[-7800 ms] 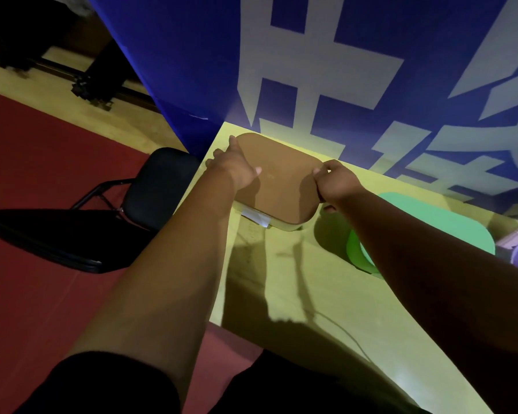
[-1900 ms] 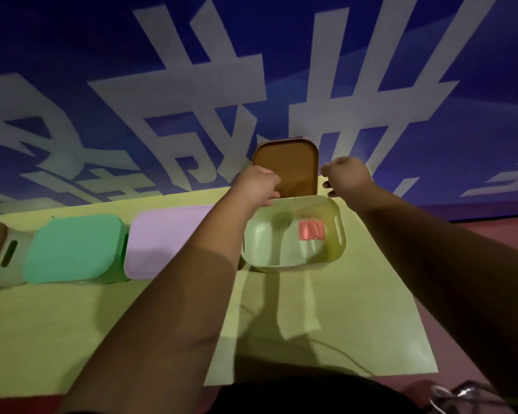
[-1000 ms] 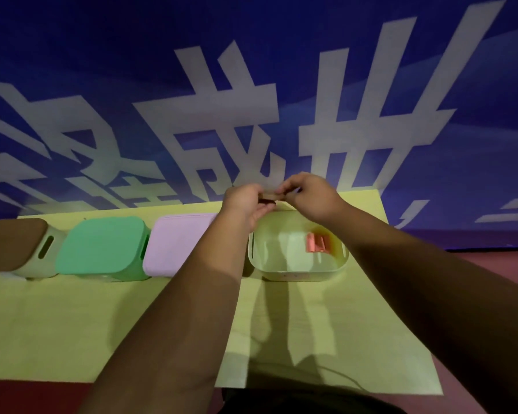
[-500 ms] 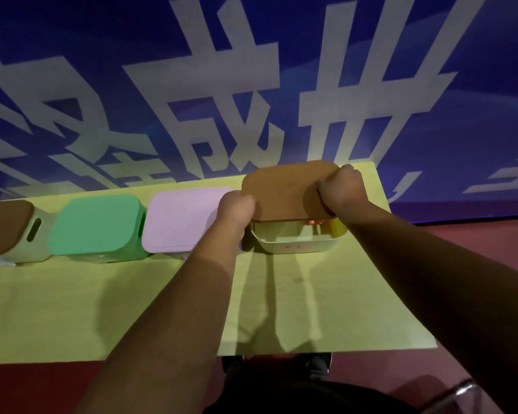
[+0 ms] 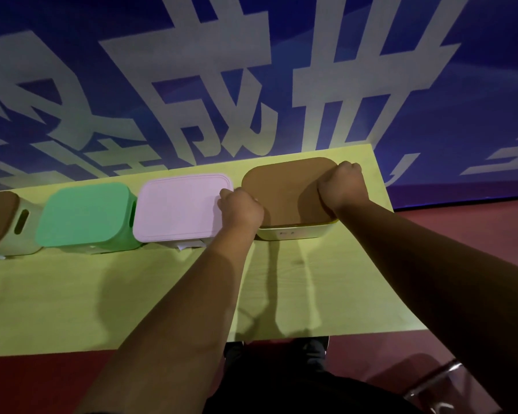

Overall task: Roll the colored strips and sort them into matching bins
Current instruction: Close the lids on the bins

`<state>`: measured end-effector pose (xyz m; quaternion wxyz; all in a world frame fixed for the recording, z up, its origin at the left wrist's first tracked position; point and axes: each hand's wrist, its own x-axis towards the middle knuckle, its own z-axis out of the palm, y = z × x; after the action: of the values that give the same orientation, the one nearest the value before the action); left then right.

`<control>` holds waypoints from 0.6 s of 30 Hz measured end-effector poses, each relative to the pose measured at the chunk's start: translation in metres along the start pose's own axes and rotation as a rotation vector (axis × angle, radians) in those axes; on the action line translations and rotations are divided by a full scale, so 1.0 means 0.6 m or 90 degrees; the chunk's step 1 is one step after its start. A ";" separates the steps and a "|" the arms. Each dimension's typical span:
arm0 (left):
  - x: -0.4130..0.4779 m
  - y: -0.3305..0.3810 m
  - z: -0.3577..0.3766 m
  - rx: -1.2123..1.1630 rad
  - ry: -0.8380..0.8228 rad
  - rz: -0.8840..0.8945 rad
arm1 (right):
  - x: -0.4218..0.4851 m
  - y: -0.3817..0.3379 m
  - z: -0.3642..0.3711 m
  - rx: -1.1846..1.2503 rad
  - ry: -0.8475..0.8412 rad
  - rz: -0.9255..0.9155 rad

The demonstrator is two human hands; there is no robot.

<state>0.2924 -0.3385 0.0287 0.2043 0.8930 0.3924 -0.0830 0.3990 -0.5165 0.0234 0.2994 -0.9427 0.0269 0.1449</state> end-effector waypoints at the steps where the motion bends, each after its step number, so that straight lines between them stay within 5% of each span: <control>1: -0.002 0.002 0.000 -0.007 -0.002 -0.007 | 0.002 0.004 0.001 -0.001 -0.003 0.003; 13: 0.005 0.007 -0.008 -0.058 -0.068 -0.085 | 0.009 0.013 0.010 -0.016 -0.024 0.002; 18: -0.004 0.020 -0.013 0.076 -0.139 -0.014 | 0.008 0.012 0.012 -0.040 -0.049 -0.003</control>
<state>0.2994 -0.3437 0.0403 0.1914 0.8848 0.3718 -0.2055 0.4009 -0.5181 0.0125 0.2710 -0.9453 0.0088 0.1814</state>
